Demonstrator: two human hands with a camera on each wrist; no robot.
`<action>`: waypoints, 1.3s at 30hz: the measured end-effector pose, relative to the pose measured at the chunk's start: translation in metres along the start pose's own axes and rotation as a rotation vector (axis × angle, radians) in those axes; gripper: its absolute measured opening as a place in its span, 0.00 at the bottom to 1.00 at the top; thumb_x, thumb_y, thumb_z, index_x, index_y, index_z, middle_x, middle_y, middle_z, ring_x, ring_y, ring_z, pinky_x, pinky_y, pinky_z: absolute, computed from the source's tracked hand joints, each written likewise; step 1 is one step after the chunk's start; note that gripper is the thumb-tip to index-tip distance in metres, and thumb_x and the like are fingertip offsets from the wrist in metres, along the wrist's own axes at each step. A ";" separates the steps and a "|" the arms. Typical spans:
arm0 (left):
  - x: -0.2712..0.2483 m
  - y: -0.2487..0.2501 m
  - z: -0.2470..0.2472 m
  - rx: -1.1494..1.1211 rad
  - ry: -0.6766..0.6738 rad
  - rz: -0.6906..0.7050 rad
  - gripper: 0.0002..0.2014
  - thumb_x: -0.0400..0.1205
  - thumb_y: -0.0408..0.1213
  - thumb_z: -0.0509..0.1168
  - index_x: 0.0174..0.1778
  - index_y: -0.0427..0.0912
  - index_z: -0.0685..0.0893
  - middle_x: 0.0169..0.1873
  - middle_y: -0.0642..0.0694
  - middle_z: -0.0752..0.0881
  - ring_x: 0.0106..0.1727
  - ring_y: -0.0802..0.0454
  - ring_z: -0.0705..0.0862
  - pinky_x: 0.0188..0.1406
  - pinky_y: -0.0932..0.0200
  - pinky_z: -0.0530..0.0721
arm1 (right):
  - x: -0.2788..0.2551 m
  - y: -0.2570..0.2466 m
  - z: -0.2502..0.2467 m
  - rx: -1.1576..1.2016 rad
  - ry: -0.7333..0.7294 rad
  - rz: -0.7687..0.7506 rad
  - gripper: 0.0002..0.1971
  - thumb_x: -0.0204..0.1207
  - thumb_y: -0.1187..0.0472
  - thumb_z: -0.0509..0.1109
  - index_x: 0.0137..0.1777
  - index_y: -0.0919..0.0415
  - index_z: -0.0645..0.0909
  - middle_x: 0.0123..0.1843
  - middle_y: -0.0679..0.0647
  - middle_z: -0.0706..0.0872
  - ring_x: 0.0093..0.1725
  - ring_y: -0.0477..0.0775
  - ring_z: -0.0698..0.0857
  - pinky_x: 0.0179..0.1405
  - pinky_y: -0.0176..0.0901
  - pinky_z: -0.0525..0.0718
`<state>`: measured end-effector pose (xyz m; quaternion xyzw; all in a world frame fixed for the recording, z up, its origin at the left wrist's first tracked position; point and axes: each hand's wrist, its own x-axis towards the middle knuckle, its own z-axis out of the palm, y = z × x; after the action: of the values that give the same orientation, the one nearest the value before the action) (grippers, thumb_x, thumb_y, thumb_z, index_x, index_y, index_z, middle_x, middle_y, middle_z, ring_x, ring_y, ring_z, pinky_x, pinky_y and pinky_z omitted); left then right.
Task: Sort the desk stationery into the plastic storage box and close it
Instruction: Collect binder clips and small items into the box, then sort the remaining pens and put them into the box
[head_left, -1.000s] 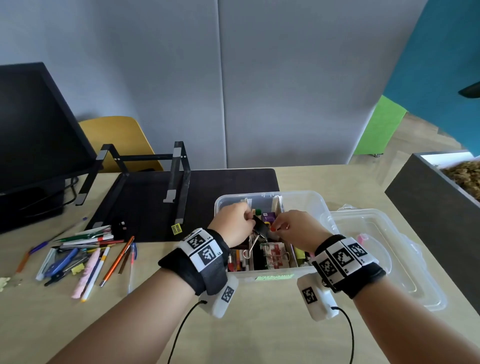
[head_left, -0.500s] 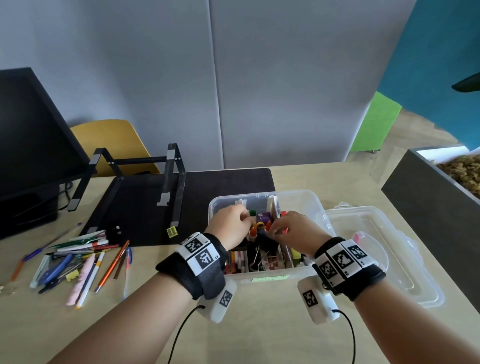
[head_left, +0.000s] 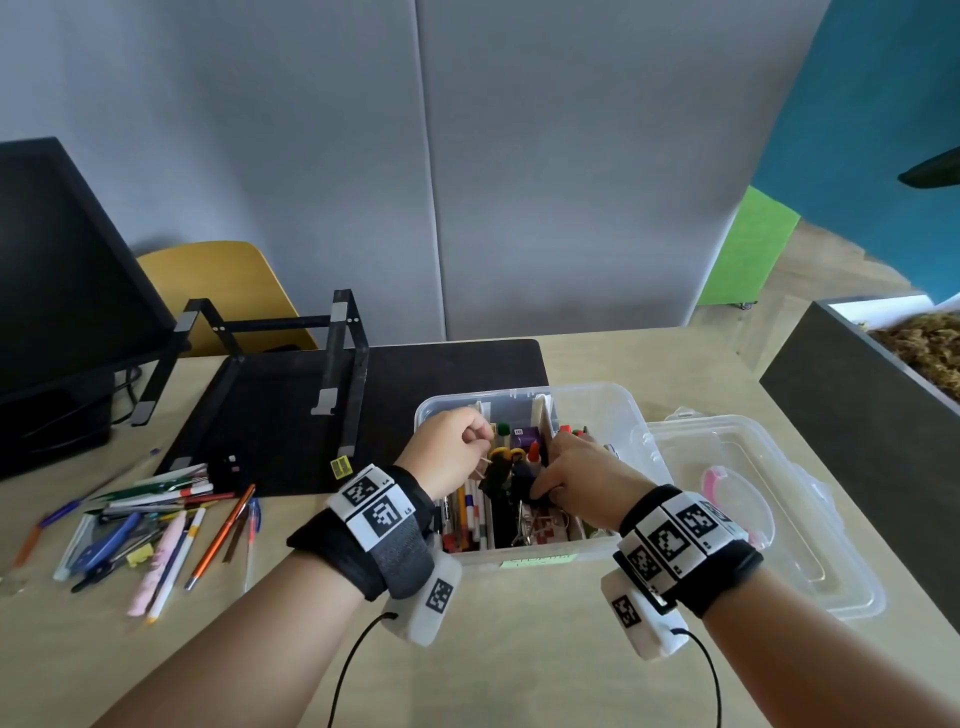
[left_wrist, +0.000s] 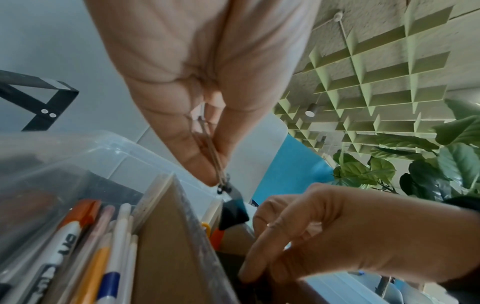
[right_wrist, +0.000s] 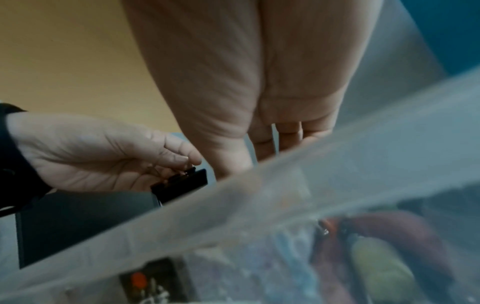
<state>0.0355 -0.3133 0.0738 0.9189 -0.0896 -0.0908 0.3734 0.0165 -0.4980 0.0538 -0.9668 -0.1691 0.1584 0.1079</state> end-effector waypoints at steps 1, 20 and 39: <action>-0.001 0.002 0.000 -0.005 0.013 0.015 0.07 0.82 0.31 0.62 0.42 0.48 0.80 0.35 0.51 0.82 0.39 0.50 0.85 0.40 0.63 0.80 | 0.001 0.001 0.000 0.021 0.012 0.011 0.15 0.80 0.60 0.63 0.57 0.40 0.86 0.55 0.50 0.70 0.62 0.58 0.72 0.68 0.49 0.72; -0.016 0.007 0.007 0.502 -0.064 0.253 0.11 0.79 0.39 0.68 0.58 0.47 0.85 0.61 0.48 0.77 0.66 0.47 0.72 0.64 0.53 0.75 | -0.011 0.005 -0.007 0.253 0.139 0.122 0.13 0.78 0.63 0.64 0.57 0.51 0.85 0.60 0.51 0.74 0.60 0.52 0.76 0.60 0.36 0.73; -0.055 -0.029 0.008 0.396 0.207 0.243 0.11 0.81 0.43 0.64 0.58 0.49 0.84 0.59 0.53 0.78 0.66 0.53 0.73 0.69 0.56 0.70 | -0.019 -0.031 -0.014 0.217 0.296 0.019 0.10 0.78 0.60 0.66 0.56 0.56 0.85 0.51 0.49 0.76 0.47 0.48 0.76 0.48 0.32 0.72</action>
<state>-0.0162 -0.2849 0.0533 0.9610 -0.1768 0.0688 0.2014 -0.0047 -0.4789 0.0800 -0.9638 -0.1243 0.0326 0.2337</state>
